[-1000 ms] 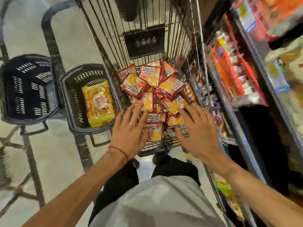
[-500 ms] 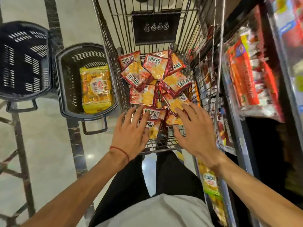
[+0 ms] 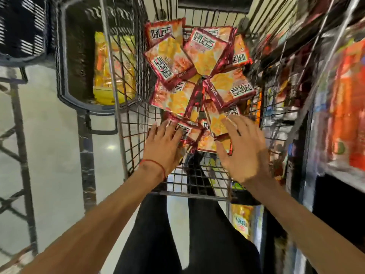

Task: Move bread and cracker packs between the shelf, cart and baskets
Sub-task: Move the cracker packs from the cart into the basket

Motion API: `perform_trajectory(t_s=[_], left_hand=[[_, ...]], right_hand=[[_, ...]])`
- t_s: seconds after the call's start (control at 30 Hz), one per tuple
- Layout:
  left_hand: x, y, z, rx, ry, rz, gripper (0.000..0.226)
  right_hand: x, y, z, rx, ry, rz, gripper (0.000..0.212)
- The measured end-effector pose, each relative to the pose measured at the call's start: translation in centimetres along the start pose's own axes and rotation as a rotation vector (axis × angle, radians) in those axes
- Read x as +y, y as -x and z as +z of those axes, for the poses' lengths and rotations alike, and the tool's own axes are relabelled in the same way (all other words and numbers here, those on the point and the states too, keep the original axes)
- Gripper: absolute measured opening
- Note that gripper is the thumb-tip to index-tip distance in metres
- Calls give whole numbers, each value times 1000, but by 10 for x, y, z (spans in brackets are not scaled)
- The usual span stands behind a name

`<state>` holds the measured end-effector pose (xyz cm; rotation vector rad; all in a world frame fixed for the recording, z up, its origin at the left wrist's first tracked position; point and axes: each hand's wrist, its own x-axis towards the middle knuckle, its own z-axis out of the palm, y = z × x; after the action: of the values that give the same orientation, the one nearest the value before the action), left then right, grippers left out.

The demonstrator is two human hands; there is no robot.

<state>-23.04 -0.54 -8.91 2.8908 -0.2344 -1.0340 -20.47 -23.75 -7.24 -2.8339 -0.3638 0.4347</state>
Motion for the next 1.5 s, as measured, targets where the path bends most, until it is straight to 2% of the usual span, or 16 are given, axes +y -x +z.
perform_trajectory(t_s=[0.1, 0.23, 0.4, 0.5, 0.57, 0.67, 0.8, 0.97, 1.07, 1.1, 1.17, 1.27, 1.33, 1.4, 1.5], left_hand=[[4, -23, 17, -58, -14, -53, 59], [2, -36, 30, -44, -26, -76, 46], [2, -36, 28, -87, 48, -83, 53], [-1, -30, 24, -39, 78, -77, 51], [-4, -26, 15, 17, 237, -109, 47], [-5, -23, -5, 103, 660, -188, 44], [-1, -46, -22, 217, 980, -292, 51], [-4, -89, -31, 257, 1155, -382, 65], [-12, -104, -29, 246, 1188, -412, 80], [-13, -106, -29, 236, 1209, -424, 79], [-16, -109, -27, 217, 1210, -450, 63], [-21, -107, -24, 205, 1187, -479, 51], [-24, -102, -27, 220, 1202, -476, 52], [-25, -95, -32, 236, 1210, -482, 53], [-24, -81, -42, 275, 1206, -478, 43]], right_hand=[[8, -5, 15, 3, -7, -15, 58], [17, -7, 27, 15, -58, -16, 57], [19, -7, 27, -2, -60, -12, 55], [20, -7, 22, -35, -52, 17, 56], [20, -10, 18, -48, -53, 43, 57], [20, -17, 12, -61, -90, 110, 55], [19, -37, 14, -86, -317, 296, 61], [19, -89, 38, -78, -868, 807, 75], [24, -119, 51, 33, -1090, 995, 73], [25, -127, 55, 63, -1115, 1019, 74], [27, -140, 61, 73, -1091, 1048, 75], [30, -150, 65, 86, -1104, 1091, 50], [34, -149, 65, 51, -1153, 1107, 45], [34, -143, 57, 1, -1204, 1056, 55], [28, -125, 38, -23, -1250, 986, 73]])
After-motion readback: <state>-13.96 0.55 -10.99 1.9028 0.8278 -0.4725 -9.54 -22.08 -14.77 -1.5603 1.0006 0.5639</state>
